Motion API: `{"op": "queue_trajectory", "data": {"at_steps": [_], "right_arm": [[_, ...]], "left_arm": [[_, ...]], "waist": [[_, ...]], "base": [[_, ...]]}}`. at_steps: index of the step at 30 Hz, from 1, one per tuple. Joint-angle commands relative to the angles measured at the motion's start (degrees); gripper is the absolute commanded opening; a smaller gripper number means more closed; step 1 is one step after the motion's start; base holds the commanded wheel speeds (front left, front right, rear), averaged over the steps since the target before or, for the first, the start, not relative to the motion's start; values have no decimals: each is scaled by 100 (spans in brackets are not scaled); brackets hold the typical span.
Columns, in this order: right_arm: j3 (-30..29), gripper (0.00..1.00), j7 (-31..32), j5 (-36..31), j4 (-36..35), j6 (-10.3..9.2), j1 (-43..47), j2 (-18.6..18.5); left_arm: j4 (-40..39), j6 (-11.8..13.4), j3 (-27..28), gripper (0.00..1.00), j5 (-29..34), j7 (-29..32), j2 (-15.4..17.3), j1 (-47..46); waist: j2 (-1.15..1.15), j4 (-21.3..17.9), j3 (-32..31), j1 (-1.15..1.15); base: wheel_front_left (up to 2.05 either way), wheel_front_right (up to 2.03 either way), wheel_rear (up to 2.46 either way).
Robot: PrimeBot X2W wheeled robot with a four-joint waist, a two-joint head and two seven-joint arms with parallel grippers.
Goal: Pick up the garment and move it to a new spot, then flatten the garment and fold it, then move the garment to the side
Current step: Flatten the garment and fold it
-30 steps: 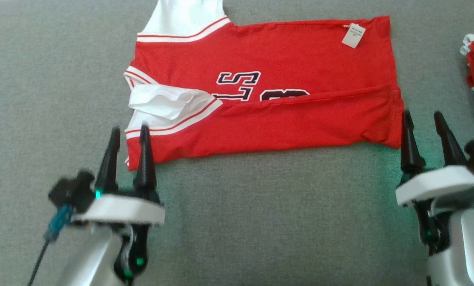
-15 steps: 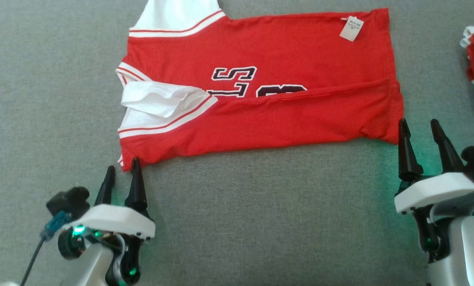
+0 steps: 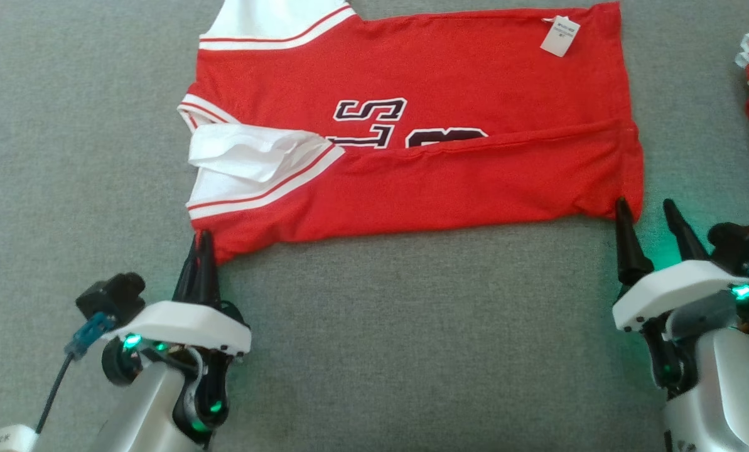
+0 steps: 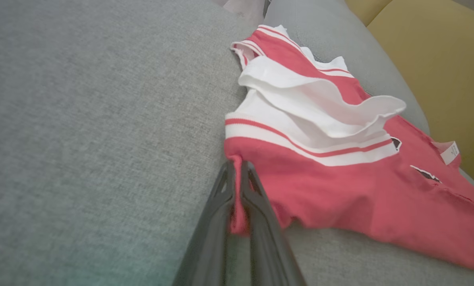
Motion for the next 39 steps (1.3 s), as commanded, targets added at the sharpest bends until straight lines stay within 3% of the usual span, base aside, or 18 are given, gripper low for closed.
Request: {"op": "queue_trajectory", "data": {"at_steps": [1, 5, 6, 7, 8, 9, 10, 11, 16, 22, 30, 38, 39], "right_arm": [[110, 100, 14, 27, -125, -4, -185, -31], [210, 100, 144, 137, 386, -4, -383, -31], [242, 91, 192, 160, 492, -4, -417, -31], [257, 71, 202, 186, 575, -4, -454, -31], [269, 42, 211, 230, 662, -4, -492, -31], [288, 30, 210, 283, 739, -4, -531, -31], [299, 11, 189, 339, 799, -4, -569, -31], [301, 1, 160, 395, 844, -4, -600, -31], [198, 0, 26, 581, 839, -4, -666, -31], [-65, 0, 288, 459, 230, -4, -341, -31], [-126, 0, 960, 404, -881, -4, 869, -31], [-184, 0, 1023, 550, -1205, -4, 1537, -31], [-191, 7, 1004, 553, -1195, -4, 1575, -31]], "left_arm": [[-155, -24, 140, 0, 56, -68, 78, -216], [-378, -20, 140, 0, 176, -242, 113, -301], [-429, -16, 144, 0, 198, -268, 130, -312], [-476, -12, 146, 0, 217, -285, 147, -319], [-524, -9, 150, 0, 233, -305, 165, -325], [-568, -4, 158, 0, 245, -322, 183, -326], [-611, -1, 159, 0, 263, -333, 205, -325], [-657, -3, 157, 0, 279, -341, 228, -323], [-943, 9, 132, 0, 368, -305, 389, -297], [-1606, 106, 68, 0, 488, -97, 670, -133], [-2731, 529, -194, 0, 522, 474, 1038, 875], [-2766, 758, -110, 0, 271, 344, 976, 1692], [-2697, 753, -112, 0, 247, 317, 954, 1743]], "waist": [[0, 22, -8, 0], [0, 98, -36, 0], [0, 114, -48, 0], [0, 127, -61, 0], [0, 139, -80, 0], [0, 149, -103, 0], [0, 156, -129, 0], [0, 159, -163, 0], [0, 149, -364, 0], [0, 121, -632, 0], [0, 50, -815, 0], [0, -25, -791, 0], [0, -34, -786, 0]], "base": [[0, 0, 0], [0, 0, 0], [0, 0, 0], [0, 0, 0], [0, 0, 0], [0, 0, 0], [0, 0, 0], [0, 0, 0], [0, 0, 0], [0, 0, 0], [0, 0, 0], [0, 0, 0], [0, 0, 0]]}}
